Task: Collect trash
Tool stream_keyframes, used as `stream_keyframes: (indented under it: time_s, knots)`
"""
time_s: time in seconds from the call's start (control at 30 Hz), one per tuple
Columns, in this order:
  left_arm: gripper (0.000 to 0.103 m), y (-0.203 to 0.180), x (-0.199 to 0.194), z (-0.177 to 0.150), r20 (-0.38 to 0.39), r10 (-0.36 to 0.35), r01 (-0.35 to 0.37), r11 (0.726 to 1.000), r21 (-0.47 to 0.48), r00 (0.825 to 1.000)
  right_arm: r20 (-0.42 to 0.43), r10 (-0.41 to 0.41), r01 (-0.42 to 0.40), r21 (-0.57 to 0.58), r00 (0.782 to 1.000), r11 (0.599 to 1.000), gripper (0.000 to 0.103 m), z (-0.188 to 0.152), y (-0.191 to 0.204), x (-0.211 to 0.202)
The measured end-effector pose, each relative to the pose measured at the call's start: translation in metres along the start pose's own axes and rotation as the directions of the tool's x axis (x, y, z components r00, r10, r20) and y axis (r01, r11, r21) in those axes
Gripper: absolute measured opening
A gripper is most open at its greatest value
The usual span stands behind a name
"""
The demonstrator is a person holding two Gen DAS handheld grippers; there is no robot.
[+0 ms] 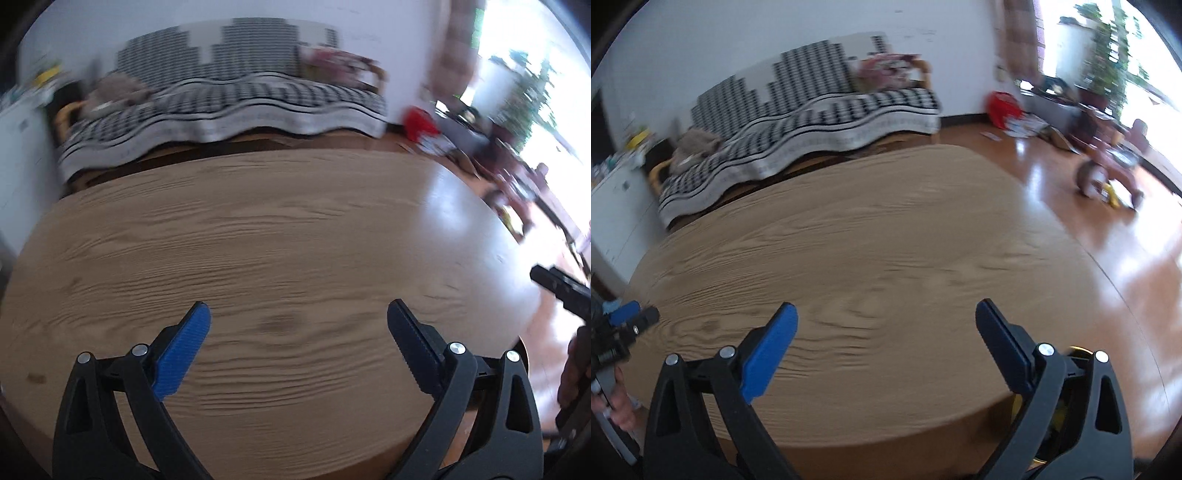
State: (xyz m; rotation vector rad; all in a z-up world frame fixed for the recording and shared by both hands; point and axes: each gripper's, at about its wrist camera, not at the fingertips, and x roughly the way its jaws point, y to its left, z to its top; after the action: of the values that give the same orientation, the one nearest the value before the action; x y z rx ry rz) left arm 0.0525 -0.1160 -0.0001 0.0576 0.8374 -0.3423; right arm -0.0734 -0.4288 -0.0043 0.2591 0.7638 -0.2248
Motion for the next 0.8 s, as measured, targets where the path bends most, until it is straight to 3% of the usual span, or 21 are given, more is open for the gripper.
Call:
stream_keyframes:
  time_s: [0.17,0.4,0.8]
  knots:
    - [0.094,0.067,-0.015,-0.006,0.032,0.107,-0.104,0.991,-0.084,0.994,-0.026,0.055,-0.057,-0.108,0.998,0.992,0.094,0.0,0.076,0.025]
    - [0.094,0.111,-0.014,-0.019,0.028,0.196,-0.193,0.977,-0.087,0.98,-0.052,0.08,-0.089,-0.216,0.995,0.972,0.094,-0.014,0.145,0.049]
    - [0.094,0.133,0.0,-0.014,0.011,0.194,-0.192,0.977,-0.097,0.981,-0.068,0.076,-0.091,-0.25,0.995,0.964,0.094,-0.022,0.163,0.065]
